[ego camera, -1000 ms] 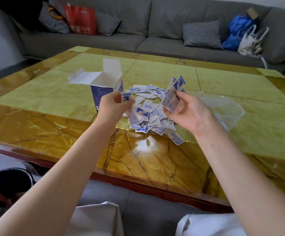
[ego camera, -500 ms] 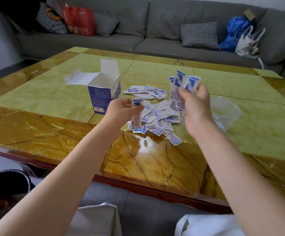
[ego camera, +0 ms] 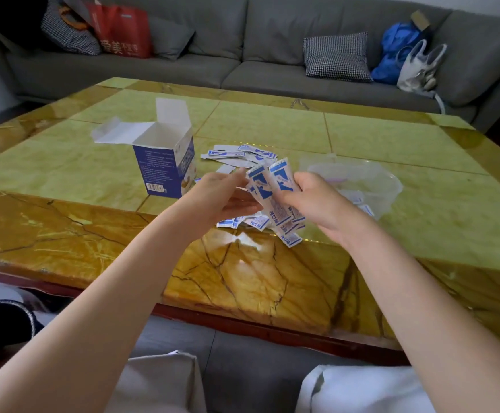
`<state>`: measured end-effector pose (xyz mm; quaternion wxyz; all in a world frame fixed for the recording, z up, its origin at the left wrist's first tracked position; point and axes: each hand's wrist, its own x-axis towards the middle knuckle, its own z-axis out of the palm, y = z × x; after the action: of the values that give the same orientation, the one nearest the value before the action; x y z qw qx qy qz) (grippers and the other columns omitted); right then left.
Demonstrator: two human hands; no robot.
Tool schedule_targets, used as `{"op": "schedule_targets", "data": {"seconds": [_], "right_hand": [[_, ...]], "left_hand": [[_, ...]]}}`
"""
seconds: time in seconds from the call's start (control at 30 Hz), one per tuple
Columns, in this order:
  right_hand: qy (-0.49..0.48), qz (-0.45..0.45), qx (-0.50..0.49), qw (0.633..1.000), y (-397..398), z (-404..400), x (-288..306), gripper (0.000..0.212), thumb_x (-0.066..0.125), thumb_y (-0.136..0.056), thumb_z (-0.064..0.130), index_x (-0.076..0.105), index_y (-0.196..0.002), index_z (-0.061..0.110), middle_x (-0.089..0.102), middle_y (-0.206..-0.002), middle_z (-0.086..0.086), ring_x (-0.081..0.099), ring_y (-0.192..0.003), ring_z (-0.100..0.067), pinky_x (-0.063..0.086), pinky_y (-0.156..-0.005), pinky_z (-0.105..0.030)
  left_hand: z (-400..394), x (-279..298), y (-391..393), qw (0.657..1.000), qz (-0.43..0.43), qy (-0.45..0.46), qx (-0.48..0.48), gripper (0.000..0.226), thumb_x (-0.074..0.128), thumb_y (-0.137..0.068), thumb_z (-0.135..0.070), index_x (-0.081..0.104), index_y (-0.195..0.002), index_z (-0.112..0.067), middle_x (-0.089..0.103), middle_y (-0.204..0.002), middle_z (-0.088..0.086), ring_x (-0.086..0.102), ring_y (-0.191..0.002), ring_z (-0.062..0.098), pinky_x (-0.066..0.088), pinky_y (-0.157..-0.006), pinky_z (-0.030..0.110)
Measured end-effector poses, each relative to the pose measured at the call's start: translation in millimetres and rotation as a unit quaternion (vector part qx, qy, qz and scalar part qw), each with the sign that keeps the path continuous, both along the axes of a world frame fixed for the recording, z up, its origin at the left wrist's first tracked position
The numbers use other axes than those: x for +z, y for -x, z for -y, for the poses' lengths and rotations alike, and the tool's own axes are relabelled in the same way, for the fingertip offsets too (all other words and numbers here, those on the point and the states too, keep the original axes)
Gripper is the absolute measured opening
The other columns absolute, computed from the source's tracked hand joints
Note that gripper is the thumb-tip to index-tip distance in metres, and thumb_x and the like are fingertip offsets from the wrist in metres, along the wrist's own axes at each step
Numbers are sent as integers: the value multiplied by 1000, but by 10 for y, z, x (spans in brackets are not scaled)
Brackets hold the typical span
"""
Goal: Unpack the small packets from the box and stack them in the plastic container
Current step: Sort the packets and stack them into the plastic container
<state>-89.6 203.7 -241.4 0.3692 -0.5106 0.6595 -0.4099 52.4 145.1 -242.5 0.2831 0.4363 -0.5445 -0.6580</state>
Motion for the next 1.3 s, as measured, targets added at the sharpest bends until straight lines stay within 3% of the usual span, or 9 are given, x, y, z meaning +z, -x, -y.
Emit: {"op": "schedule_targets", "data": {"seconds": [0.07,0.2,0.33,0.47,0.63,0.8,1.0,1.17,1.3], "right_hand": [[2,-67,3,998,23,-26,-4,11,55,-92,11,57,-83,18,64,-91,1,61,-89,-19,48,-75,-32],[7,-167,4,986,97,-77,-1,16,49,-94,18,56,-99,4,64,-103,-11,61,-94,-28,47,-77,-36],[59,-104,-53,991,255,-150,99,23,44,-97,19,54,-105,1,62,-104,-13,56,-88,-21,43,-79,-33],[-16,-62,34,997,235,-248,41,11,54,-92,14,57,-100,8,64,-106,-10,61,-101,-25,48,-92,-38],[61,-273,26,960,317,-320,3,24,61,-85,9,45,-102,16,64,-99,-8,60,-84,-25,45,-66,-33],[26,-471,88,877,468,-489,-170,22,55,-89,9,48,-109,15,60,-104,-7,58,-97,-27,48,-78,-39],[-47,-445,105,888,622,-597,-213,27,63,-85,29,52,-108,20,58,-110,-2,55,-105,-23,47,-84,-37],[-55,-481,78,872,728,-651,-196,8,60,-86,23,61,-91,18,58,-91,-2,55,-95,-23,47,-74,-34],[-23,-472,57,880,689,-620,-197,8,60,-86,19,63,-93,17,51,-86,-1,53,-93,-22,45,-73,-33]], "left_hand": [[-15,6,10,1000,5,-1,-23,43,42,-95,-40,63,-95,-3,71,-82,12,70,-70,17,59,-67,22],[-63,-70,57,988,82,113,-64,7,63,-86,-15,67,-84,-11,69,-72,3,66,-60,4,54,-61,11],[-8,-121,74,988,114,101,-9,10,66,-83,-10,66,-86,-1,69,-74,7,66,-56,6,57,-66,14],[-108,-111,183,995,54,69,-53,3,63,-85,-6,64,-84,-5,68,-79,6,68,-63,7,57,-71,15],[-200,-70,313,980,77,87,-158,17,60,-85,0,66,-100,-7,71,-96,9,69,-82,15,57,-79,20],[-265,-124,428,901,276,277,-190,22,70,-79,-18,66,-100,-13,68,-100,0,66,-90,21,51,-79,30],[-360,-195,565,840,348,353,-221,33,71,-78,-23,63,-109,-15,58,-96,-4,51,-80,10,36,-55,9],[-379,-233,622,833,352,367,-219,21,70,-79,-22,66,-99,-17,55,-75,-13,52,-71,6,40,-56,16],[-385,-248,662,827,348,401,-185,17,66,-82,-16,68,-99,-12,62,-84,2,59,-80,17,41,-60,23]]}}
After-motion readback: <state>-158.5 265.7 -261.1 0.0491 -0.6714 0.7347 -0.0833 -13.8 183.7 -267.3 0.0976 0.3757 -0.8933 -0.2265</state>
